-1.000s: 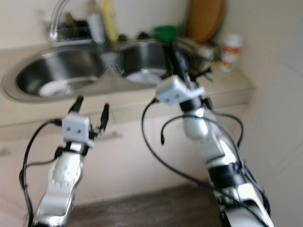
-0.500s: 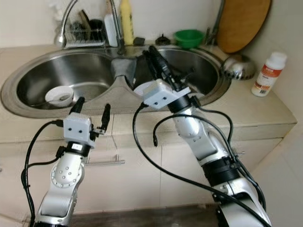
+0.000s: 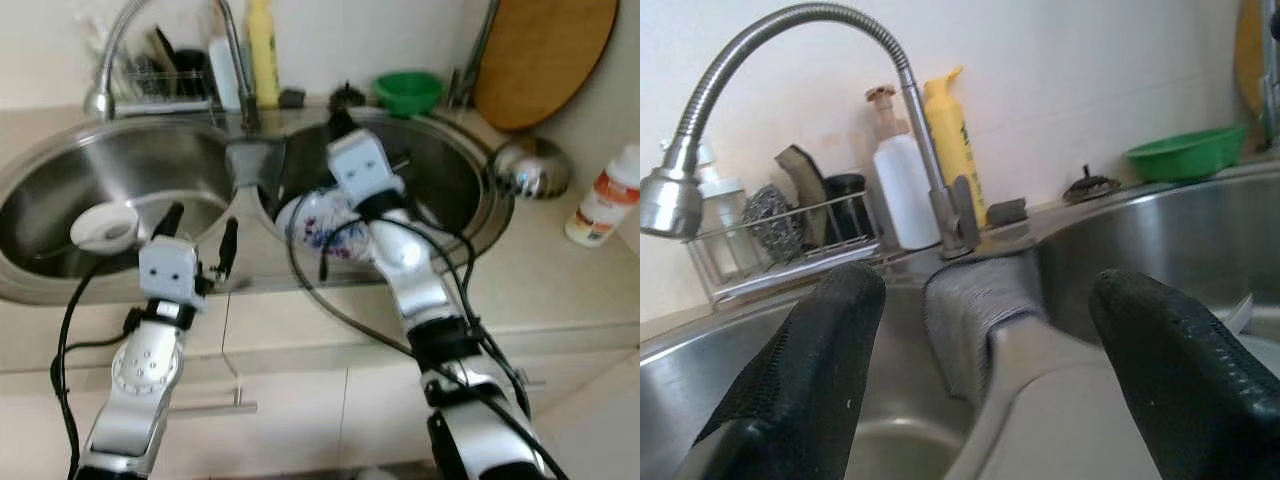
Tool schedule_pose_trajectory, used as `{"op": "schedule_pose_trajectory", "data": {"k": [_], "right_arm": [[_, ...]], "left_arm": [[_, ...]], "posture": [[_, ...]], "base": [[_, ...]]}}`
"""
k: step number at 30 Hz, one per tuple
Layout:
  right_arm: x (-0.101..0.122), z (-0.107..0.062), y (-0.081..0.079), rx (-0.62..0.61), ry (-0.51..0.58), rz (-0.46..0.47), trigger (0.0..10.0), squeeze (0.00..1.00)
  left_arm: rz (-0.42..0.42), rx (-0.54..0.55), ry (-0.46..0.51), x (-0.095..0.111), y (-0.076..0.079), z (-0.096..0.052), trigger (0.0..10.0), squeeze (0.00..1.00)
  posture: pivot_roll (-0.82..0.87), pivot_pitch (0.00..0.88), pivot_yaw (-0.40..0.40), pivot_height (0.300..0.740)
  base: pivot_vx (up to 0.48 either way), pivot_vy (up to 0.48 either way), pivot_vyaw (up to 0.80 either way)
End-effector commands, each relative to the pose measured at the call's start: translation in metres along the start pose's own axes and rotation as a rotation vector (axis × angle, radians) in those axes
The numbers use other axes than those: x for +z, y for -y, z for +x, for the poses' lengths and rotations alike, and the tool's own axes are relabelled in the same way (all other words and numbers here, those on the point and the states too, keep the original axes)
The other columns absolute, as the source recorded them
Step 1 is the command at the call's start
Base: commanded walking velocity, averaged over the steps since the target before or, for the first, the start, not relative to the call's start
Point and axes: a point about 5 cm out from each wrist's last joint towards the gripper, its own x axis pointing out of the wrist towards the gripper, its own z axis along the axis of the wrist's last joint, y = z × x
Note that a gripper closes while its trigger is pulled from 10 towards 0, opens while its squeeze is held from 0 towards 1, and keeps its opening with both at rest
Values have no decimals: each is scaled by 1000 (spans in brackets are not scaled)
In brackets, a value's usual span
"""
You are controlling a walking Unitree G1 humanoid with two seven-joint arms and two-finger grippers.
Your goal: Kitchen organization
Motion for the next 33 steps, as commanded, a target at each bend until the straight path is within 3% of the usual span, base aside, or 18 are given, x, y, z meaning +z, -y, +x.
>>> {"op": "schedule_pose_trajectory", "data": {"k": [1, 8, 21, 22, 23, 24, 33], "right_arm": [[7, 6, -2, 3, 17, 67, 10000, 1000], [17, 7, 8, -13, 82, 27, 10000, 1000], [23, -5, 3, 17, 130, -11, 10000, 1000], [23, -8, 2, 28, 136, -16, 10000, 827], [23, -10, 1, 34, 140, -19, 10000, 827], [23, -13, 0, 39, 142, -22, 10000, 0], [17, -29, -6, 47, 115, -19, 10000, 0]], "left_arm": [[13, 3, -30, -5, -3, -3, 10000, 0], [12, -3, -30, -5, -3, -3, 10000, 0], [-20, -12, -21, -3, -1, -3, 10000, 0], [-22, -14, -26, -3, -1, -3, 10000, 0], [-23, -15, -29, -3, -1, -3, 10000, 0], [-28, -20, -28, -3, 0, -3, 10000, 0], [-32, -34, -19, -2, 1, -3, 10000, 0]], "posture": [[-7, 0, -2, 740], [-15, 0, 6, 740], [-16, 0, 6, 740], [-17, 0, 6, 740], [-17, 0, 6, 740], [-17, 0, 6, 740], [-20, 0, 9, 740]], "base": [[0, 0, 0], [0, 0, 0], [0, 0, 0], [0, 0, 0], [0, 0, 0], [0, 0, 0], [0, 427, 0]]}}
